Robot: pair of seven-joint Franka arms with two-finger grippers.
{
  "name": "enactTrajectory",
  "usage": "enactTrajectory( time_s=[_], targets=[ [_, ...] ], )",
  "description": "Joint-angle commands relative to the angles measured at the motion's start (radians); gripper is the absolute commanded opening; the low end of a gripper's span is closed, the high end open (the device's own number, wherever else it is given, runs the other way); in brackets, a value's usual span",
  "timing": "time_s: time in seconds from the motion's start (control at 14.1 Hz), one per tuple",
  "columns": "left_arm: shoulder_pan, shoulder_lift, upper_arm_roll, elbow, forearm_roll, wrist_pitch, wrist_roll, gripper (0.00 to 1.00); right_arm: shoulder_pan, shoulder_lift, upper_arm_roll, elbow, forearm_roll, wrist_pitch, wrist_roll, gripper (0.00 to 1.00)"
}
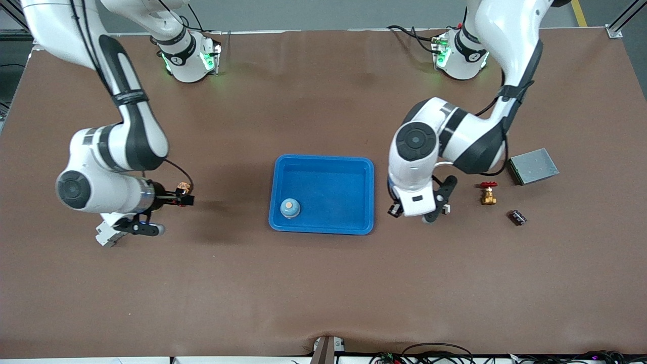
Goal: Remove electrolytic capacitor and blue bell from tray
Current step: 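Lift the capacitor with the left gripper while the right gripper releases the bell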
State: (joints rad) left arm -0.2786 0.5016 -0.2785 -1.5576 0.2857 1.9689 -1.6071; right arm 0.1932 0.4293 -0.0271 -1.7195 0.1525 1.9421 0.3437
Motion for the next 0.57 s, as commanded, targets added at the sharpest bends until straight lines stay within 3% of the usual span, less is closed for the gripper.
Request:
enactTrajectory(
  time_s=[0.0,0.5],
  targets=[
    [0.064,-0.115,-0.008,-0.165,-0.042,-0.001,0.053,0.00,0.064,-0.003,-0.010,0.035,0.053,0.021,0.180,1.00],
    [0.200,-0.129,-0.008,-0.251,-0.059,-0.085,0.100,0.00,0.247,0.087,-0.010,0.115,0.059,0.178,0.515,1.00]
  ],
)
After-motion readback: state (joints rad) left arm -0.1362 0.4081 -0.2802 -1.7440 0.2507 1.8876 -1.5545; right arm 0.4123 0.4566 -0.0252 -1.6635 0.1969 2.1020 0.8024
